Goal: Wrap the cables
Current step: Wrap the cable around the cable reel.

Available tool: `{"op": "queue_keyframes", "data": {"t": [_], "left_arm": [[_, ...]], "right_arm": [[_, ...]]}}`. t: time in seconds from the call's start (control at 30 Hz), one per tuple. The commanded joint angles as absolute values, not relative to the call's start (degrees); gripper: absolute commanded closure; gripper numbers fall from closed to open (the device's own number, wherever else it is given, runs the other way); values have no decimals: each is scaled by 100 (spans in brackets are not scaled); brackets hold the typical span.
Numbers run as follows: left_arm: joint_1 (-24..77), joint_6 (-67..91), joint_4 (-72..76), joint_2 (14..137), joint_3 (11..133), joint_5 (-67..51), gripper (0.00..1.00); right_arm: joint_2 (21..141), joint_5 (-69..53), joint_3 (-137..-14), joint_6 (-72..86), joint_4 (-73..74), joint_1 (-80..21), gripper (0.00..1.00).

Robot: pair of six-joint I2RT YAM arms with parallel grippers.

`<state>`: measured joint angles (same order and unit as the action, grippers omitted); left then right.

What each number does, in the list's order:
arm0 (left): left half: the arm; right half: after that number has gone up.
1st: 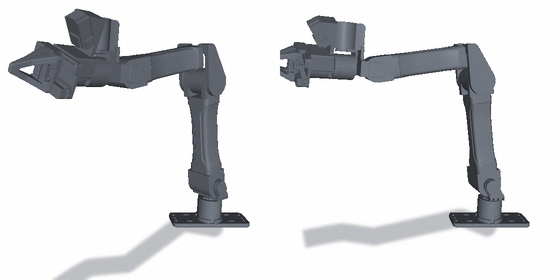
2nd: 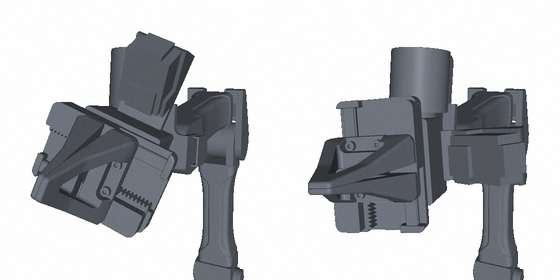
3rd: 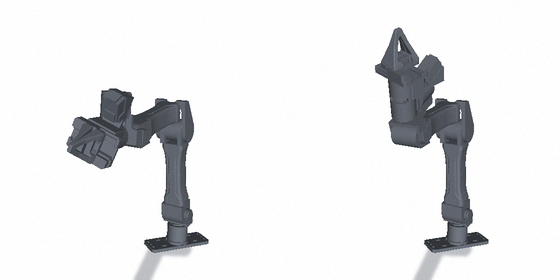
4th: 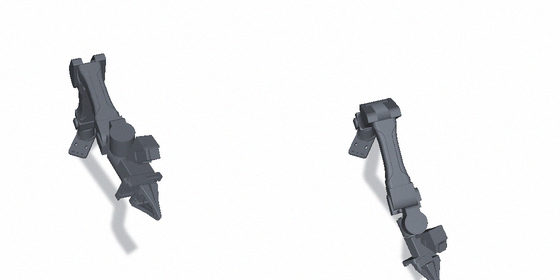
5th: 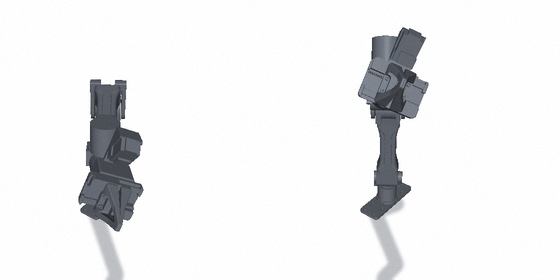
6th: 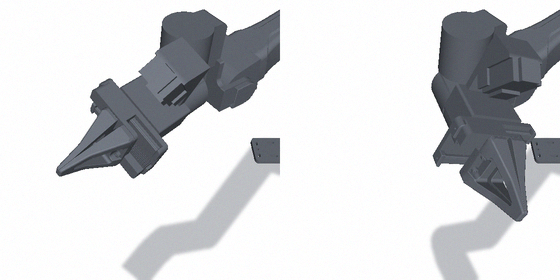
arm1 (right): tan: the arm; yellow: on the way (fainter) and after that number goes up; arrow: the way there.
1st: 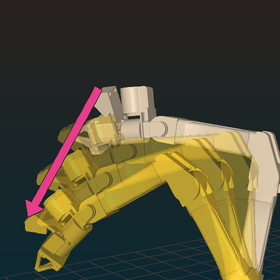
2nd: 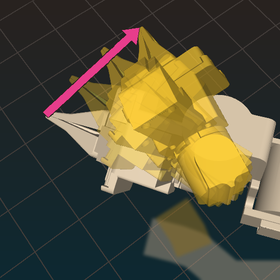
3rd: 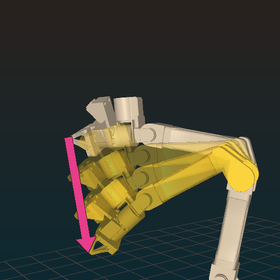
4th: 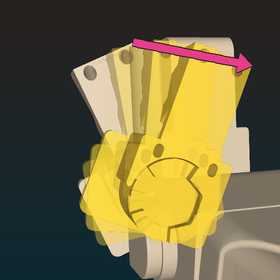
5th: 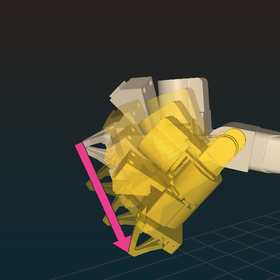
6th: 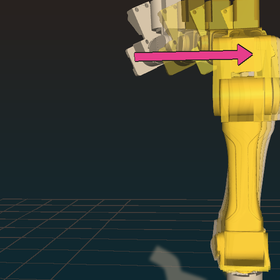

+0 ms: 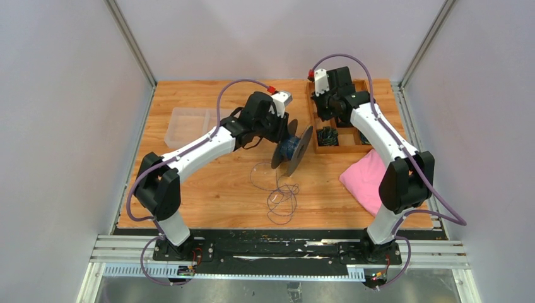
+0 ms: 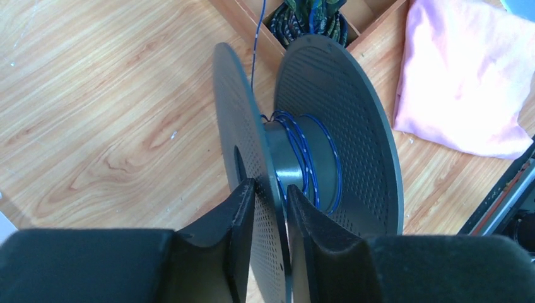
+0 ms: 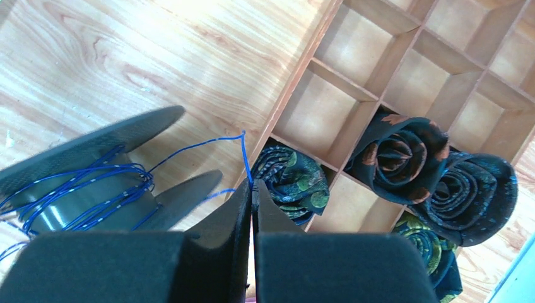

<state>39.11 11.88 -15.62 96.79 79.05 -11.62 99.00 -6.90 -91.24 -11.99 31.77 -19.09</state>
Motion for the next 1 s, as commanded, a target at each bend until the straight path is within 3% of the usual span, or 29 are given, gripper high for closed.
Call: {"op": "queue_keyframes", "data": {"t": [0.0, 0.33, 0.97], "left_arm": [[3996, 1281, -1535, 9612, 7938, -951, 76], [4038, 1285, -1538, 9659, 7959, -823, 99], [4223, 37, -1833, 9463, 8350, 994, 100]], "right_arm": [[9757, -1063, -9393, -1025, 3597, -2005, 99], [9820, -1498, -9821, -800, 4021, -2013, 99], [10052, -2456, -10504, -224, 4624, -2065, 99]]}}
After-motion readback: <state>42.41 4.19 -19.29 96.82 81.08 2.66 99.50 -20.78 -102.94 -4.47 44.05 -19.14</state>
